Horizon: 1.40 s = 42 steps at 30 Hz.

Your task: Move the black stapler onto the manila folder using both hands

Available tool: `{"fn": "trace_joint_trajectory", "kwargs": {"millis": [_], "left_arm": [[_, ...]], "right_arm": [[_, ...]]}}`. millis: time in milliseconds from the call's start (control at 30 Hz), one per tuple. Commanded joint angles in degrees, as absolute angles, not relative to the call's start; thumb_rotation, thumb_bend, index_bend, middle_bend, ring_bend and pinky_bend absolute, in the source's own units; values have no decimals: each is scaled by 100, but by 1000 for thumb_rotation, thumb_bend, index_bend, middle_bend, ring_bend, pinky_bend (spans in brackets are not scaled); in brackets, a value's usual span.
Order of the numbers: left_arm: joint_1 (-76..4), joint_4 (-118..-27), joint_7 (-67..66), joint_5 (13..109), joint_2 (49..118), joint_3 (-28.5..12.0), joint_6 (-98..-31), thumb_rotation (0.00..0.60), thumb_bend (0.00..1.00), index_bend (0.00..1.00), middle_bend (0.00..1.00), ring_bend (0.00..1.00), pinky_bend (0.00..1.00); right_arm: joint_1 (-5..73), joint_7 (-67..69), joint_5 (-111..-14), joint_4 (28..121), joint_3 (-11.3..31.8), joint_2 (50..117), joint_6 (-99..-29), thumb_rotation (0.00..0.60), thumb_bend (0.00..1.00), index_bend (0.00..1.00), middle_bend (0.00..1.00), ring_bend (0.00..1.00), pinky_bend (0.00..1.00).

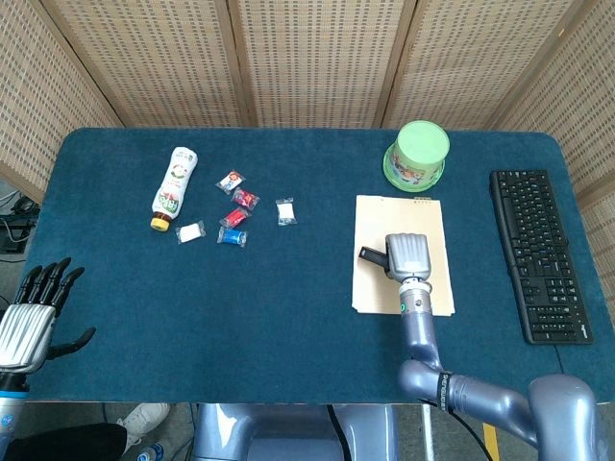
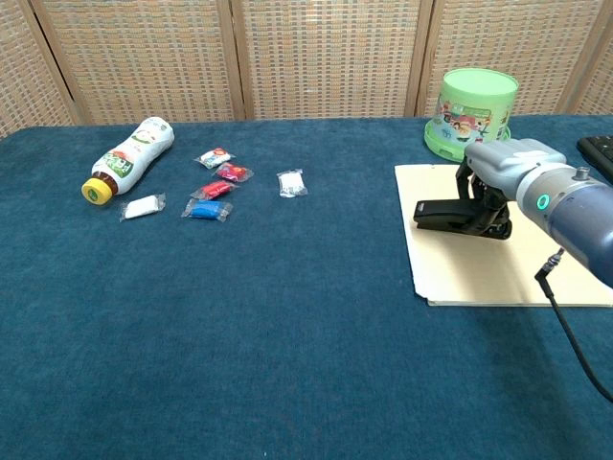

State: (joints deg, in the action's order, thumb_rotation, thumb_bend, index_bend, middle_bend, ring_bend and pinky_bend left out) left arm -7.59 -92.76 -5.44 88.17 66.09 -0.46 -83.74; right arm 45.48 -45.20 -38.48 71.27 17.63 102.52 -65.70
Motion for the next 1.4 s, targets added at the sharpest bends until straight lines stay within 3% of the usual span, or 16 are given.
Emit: {"fn": "trace_joint_trajectory", "kwargs": {"millis": [33, 233, 333, 500, 733, 967, 1200, 1400], "left_arm": [[-758, -9286, -562, 8816, 6610, -46, -8368, 600, 254, 94, 0, 0, 3], [-749, -9297, -553, 8812, 6598, -54, -8377, 600, 254, 93, 0, 0, 3], [-743, -9296, -514, 8803, 6584, -66, -8386, 600, 255, 92, 0, 0, 3], [-745, -9291, -490, 8801, 6575, -70, -8373, 600, 255, 92, 0, 0, 2], [-738, -9298, -470, 8764, 6556, -97, -8378, 600, 255, 91, 0, 0, 2], [-702, -9313, -408, 8725, 6513, -144, -8457, 600, 255, 90, 0, 0, 2], [-643, -9341, -351, 8712, 6469, -179, -8575, 600, 254, 76, 0, 0, 0], [-601, -9363, -386, 8641, 6463, -188, -8588, 600, 236, 4, 0, 0, 0]], "right_arm": [[4522, -4518, -3797, 7247, 1755, 10192, -6498, 600, 301, 698, 562, 538, 734], [4554, -4750, -3789, 7329, 1701, 10166, -6601, 600, 222, 434, 249, 219, 374], [4558, -4815, -3795, 7330, 1699, 10160, -6679, 600, 218, 358, 141, 106, 287], [4533, -4876, -3758, 7354, 1700, 10126, -6735, 600, 215, 294, 45, 10, 189], [4430, -5003, -3830, 7764, 1686, 9799, -6974, 600, 207, 175, 0, 0, 84], [4151, -5016, -4000, 8685, 1624, 9200, -7402, 600, 199, 135, 0, 0, 45], [3390, -4046, -5353, 10082, 998, 8220, -7889, 600, 192, 103, 0, 0, 39], [2729, -2974, -6683, 10263, 249, 7680, -8169, 600, 161, 4, 0, 0, 31]]}}
